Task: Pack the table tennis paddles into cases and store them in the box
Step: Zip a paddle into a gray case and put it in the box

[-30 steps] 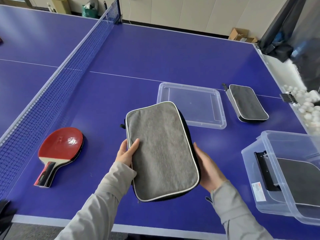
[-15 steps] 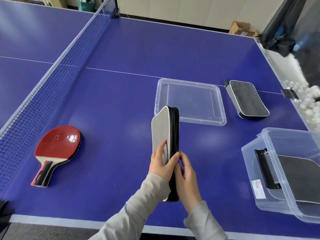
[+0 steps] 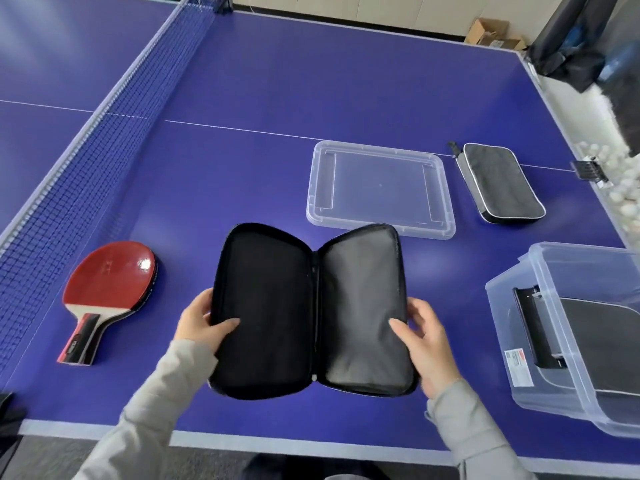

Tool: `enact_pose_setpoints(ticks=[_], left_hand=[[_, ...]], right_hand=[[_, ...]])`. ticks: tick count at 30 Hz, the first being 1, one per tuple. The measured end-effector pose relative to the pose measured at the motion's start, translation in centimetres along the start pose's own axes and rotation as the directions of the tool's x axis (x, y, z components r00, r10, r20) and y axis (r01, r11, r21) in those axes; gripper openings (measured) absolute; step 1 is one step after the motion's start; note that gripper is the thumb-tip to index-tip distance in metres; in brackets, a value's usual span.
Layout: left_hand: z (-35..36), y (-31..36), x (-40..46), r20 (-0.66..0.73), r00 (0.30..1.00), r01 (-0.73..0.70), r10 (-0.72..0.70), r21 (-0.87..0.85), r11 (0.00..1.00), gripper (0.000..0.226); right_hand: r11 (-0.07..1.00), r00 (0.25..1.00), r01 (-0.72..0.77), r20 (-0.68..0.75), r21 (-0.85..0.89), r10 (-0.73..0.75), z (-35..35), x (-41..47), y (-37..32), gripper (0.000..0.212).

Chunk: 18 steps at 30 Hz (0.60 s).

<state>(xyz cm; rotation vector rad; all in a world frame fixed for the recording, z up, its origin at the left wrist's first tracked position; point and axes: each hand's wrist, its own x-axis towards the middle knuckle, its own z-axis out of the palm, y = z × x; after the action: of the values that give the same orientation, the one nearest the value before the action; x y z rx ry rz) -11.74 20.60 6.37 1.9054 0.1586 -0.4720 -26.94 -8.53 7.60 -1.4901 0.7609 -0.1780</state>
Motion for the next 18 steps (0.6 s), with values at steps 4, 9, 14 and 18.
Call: enact_pose_setpoints(ticks=[4, 9, 14, 18], left_hand=[[-2.2, -3.9, 2.5, -0.086, 0.99, 0.114, -0.111, 0.03, 0.993, 0.047], [-0.8, -6.1, 4.2, -0.17, 0.976, 0.162, -0.134, 0.162, 0.973, 0.044], [0.8, -7.1, 4.5, -0.255, 0.96, 0.173, -0.114, 0.224, 0.959, 0.04], [1.8, -8.0, 4.3, -0.258, 0.964, 0.143, -0.066, 0.29, 0.946, 0.042]], right_hand=[[0.988, 0.989, -0.144, -0.026, -0.046, 0.143, -2.7, 2.2, 3.0, 0.026], [0.95, 0.971, -0.234, -0.096, -0.207, 0.219, -1.9, 3.8, 6.5, 0.023], [0.881, 0.965, -0.236, -0.203, -0.41, 0.164, -1.0, 4.7, 8.3, 0.015], [0.781, 0.971, -0.229, -0.195, -0.58, 0.14, -1.2, 4.9, 9.4, 0.029]])
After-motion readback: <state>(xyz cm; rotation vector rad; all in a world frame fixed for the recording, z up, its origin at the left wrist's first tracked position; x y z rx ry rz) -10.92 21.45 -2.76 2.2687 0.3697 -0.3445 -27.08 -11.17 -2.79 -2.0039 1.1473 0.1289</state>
